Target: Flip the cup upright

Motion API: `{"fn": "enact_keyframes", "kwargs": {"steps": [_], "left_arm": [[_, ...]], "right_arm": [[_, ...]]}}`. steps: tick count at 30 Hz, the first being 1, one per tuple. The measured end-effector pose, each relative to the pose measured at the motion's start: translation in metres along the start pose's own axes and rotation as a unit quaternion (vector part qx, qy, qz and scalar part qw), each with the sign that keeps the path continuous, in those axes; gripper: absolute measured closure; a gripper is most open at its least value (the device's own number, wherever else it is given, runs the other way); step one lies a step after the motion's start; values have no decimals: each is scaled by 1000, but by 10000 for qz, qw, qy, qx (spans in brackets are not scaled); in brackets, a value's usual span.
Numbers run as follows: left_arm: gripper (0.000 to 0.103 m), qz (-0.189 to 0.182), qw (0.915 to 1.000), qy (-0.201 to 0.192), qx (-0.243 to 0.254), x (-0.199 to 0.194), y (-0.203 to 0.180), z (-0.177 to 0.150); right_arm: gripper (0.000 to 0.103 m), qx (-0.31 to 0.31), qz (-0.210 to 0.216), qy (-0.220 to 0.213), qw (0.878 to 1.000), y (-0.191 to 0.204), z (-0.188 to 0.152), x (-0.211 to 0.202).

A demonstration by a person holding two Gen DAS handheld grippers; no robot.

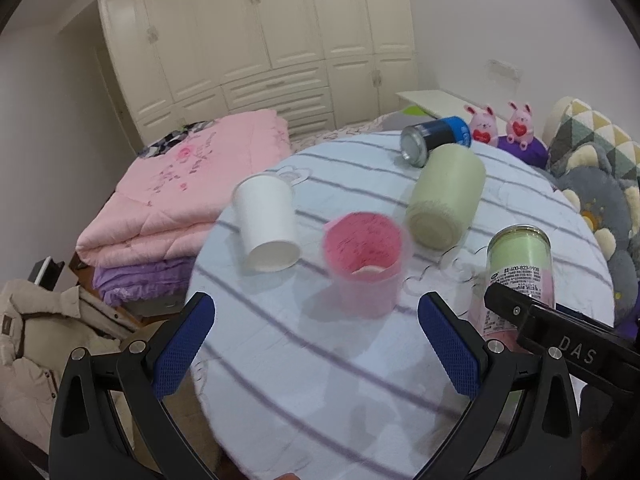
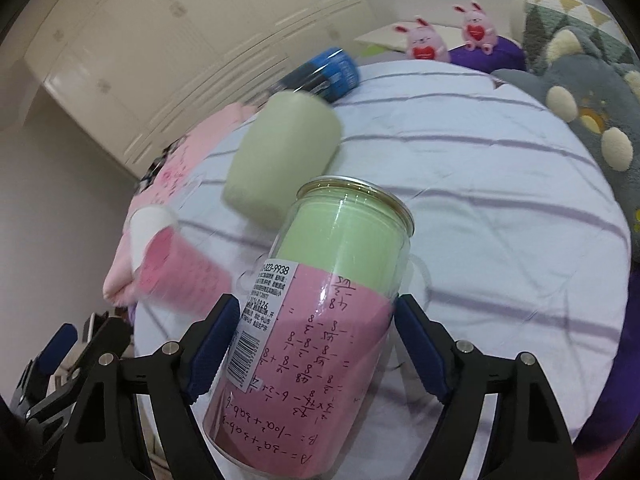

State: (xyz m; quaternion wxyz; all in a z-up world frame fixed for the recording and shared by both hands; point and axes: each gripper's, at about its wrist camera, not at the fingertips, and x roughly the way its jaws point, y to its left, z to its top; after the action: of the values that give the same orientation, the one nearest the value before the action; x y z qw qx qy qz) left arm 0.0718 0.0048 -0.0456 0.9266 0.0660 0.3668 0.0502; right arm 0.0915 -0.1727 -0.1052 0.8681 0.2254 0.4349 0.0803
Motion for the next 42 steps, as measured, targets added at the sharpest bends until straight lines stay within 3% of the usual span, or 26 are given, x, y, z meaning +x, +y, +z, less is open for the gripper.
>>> {"fn": "enact_keyframes", "kwargs": {"steps": [11, 19, 28, 35, 42], "left_arm": [[0, 33, 9994, 139, -315, -10, 34, -14], [0, -419, 9981, 25, -443, -28, 31, -7], [0, -1139, 9930, 74, -305, -39, -11, 6], [0, -1313, 9911, 197, -6, -33, -55, 13], [0, -1170, 9910, 599, 257, -8, -90, 18]], "right_arm": [[21, -341, 135, 202, 9991, 35, -14, 10], [19, -644, -191, -153, 9976, 40, -10, -21], [19, -932, -1100, -934, 9851, 22, 1, -74], [19, -1082, -1764, -1196, 9710, -5, 13, -92], [19, -1104, -2118, -1248, 9630, -30, 20, -93]]}}
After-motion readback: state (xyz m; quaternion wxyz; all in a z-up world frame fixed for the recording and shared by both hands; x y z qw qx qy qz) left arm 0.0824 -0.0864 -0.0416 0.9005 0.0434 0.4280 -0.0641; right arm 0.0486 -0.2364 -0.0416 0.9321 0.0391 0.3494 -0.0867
